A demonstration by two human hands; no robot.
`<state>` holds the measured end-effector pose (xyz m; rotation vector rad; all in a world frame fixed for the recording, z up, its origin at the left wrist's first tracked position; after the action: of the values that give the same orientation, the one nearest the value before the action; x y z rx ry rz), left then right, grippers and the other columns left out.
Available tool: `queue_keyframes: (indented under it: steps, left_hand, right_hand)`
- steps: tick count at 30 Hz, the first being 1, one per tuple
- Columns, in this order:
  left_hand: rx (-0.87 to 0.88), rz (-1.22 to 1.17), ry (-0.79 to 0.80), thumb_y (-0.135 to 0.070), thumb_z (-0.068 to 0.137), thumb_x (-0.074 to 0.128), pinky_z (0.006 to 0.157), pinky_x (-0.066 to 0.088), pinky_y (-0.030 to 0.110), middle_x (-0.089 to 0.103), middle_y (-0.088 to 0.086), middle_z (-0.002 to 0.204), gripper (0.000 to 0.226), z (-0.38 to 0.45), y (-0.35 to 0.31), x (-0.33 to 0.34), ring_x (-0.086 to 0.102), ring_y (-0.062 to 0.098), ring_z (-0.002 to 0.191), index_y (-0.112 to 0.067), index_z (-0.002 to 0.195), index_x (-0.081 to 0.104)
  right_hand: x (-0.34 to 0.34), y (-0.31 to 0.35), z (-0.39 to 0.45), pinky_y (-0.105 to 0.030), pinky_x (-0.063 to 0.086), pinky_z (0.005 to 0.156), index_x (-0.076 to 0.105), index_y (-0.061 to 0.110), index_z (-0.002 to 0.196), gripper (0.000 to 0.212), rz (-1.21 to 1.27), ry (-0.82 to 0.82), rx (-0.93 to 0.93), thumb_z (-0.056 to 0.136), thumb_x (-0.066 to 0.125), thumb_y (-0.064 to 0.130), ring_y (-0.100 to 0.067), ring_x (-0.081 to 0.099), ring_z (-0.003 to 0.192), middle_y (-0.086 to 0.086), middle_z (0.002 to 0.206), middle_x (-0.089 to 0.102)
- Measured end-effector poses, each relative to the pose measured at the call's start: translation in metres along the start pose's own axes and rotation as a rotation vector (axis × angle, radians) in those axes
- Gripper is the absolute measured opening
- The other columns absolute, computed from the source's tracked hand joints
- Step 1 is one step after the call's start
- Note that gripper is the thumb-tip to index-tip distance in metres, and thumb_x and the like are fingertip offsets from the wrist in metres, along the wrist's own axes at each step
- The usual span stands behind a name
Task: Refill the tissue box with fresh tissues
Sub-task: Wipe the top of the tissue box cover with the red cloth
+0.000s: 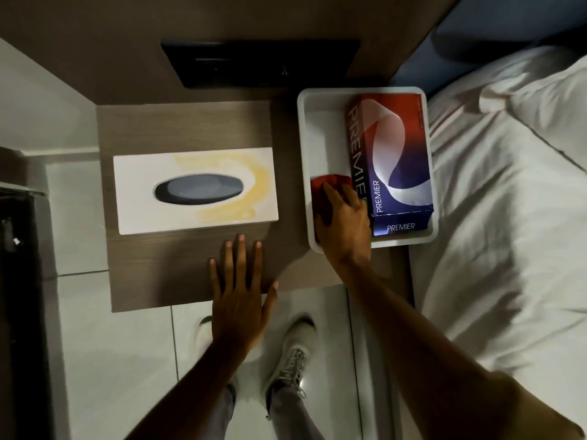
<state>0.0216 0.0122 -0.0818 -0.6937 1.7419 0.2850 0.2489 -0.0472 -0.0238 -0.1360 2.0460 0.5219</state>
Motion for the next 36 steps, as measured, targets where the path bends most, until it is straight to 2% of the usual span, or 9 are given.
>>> queue_keyframes:
  steps: [8, 13, 17, 20, 24, 26, 29, 32, 36]
  left_hand:
    - [0.06, -0.104, 0.019, -0.053, 0.1, 0.04, 0.121, 0.019, 0.058, 0.008, 0.014, 0.169, 0.077, -0.009, -0.004, -0.031, 0.005, 0.03, 0.156, -0.014, 0.161, 0.013]
    - [0.172, -0.119, -0.112, -0.045, 0.1, 0.04, 0.12, 0.023, 0.058, 0.016, 0.011, 0.168, 0.07, -0.01, 0.02, -0.073, 0.013, 0.029, 0.156, -0.013, 0.16, 0.02]
    - [0.052, -0.071, -0.218, -0.04, 0.103, 0.038, 0.122, 0.019, 0.057, 0.017, 0.014, 0.167, 0.065, 0.024, 0.075, -0.11, 0.014, 0.03, 0.155, -0.012, 0.159, 0.022]
    - [-0.057, 0.002, -0.222, -0.044, 0.105, 0.025, 0.125, 0.013, 0.054, 0.011, 0.012, 0.168, 0.064, 0.058, 0.122, -0.124, 0.009, 0.028, 0.156, -0.015, 0.161, 0.013]
    - [-0.077, 0.061, -0.151, -0.051, 0.104, 0.013, 0.126, 0.007, 0.054, 0.001, 0.01, 0.17, 0.067, 0.094, 0.169, -0.124, 0.001, 0.031, 0.156, -0.018, 0.161, -0.001]
    - [-0.056, 0.057, -0.097, -0.054, 0.103, 0.01, 0.126, 0.005, 0.054, -0.002, 0.007, 0.17, 0.068, 0.102, 0.188, -0.12, -0.002, 0.029, 0.156, -0.021, 0.161, -0.003]
    - [-0.032, 0.052, -0.059, -0.055, 0.103, 0.008, 0.125, 0.007, 0.055, 0.001, 0.008, 0.17, 0.068, 0.106, 0.199, -0.113, -0.002, 0.028, 0.156, -0.021, 0.161, -0.003]
    - [-0.021, 0.066, -0.078, -0.053, 0.104, 0.01, 0.125, 0.011, 0.055, 0.007, 0.01, 0.169, 0.067, 0.106, 0.196, -0.109, 0.005, 0.03, 0.156, -0.018, 0.161, 0.002]
    - [-0.038, 0.049, -0.073, -0.053, 0.105, 0.01, 0.124, 0.013, 0.056, 0.012, 0.012, 0.168, 0.067, 0.105, 0.197, -0.108, 0.01, 0.032, 0.156, -0.017, 0.161, 0.006]
  right_hand:
    - [-0.026, 0.006, -0.026, -0.054, 0.042, 0.114, 0.046, 0.022, 0.15, 0.056, 0.25, -0.132, 0.005, 0.097, 0.064, 0.028, -0.032, 0.038, 0.145, -0.004, 0.159, 0.042]
    - [-0.04, 0.037, -0.051, -0.057, 0.045, 0.111, 0.04, 0.031, 0.152, 0.057, 0.421, -0.185, -0.081, 0.099, 0.06, 0.034, -0.029, 0.034, 0.147, -0.002, 0.161, 0.034]
    - [-0.026, 0.076, -0.049, -0.053, 0.045, 0.112, 0.039, 0.03, 0.154, 0.058, 0.345, -0.109, -0.176, 0.1, 0.057, 0.034, -0.03, 0.03, 0.148, -0.005, 0.163, 0.028]
    - [-0.002, 0.095, -0.043, -0.052, 0.045, 0.112, 0.039, 0.027, 0.155, 0.055, 0.219, -0.058, -0.179, 0.102, 0.054, 0.034, -0.031, 0.029, 0.147, -0.007, 0.164, 0.028]
    - [0.013, 0.096, -0.043, -0.051, 0.04, 0.112, 0.045, 0.024, 0.152, 0.051, 0.023, -0.187, -0.193, 0.103, 0.047, 0.041, -0.035, 0.036, 0.144, -0.011, 0.162, 0.033]
    - [0.019, 0.094, -0.042, -0.05, 0.029, 0.121, 0.039, 0.023, 0.155, 0.054, 0.022, -0.203, -0.269, 0.104, 0.045, 0.042, -0.033, 0.024, 0.153, -0.011, 0.166, 0.026]
    - [0.032, 0.096, -0.038, -0.05, 0.014, 0.127, 0.018, 0.023, 0.161, 0.061, 0.106, -0.129, -0.352, 0.107, 0.038, 0.039, -0.028, -0.001, 0.158, -0.005, 0.171, 0.003]
    - [0.044, 0.107, -0.032, -0.048, 0.009, 0.127, 0.009, 0.023, 0.162, 0.063, 0.103, -0.16, -0.263, 0.108, 0.032, 0.041, -0.031, -0.005, 0.158, -0.003, 0.171, -0.003]
    - [0.052, 0.136, -0.024, -0.056, 0.012, 0.126, 0.012, 0.016, 0.162, 0.065, 0.006, -0.247, -0.14, 0.107, 0.03, 0.044, -0.036, 0.001, 0.157, -0.012, 0.171, 0.003]
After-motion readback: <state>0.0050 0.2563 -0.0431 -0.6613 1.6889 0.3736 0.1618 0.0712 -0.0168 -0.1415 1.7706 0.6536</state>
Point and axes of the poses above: each hand's wrist, its own z-axis towards the middle knuckle, its own x-axis out of the palm, y = z × x, the point moved 3 cm from there along z, towards the middle knuckle
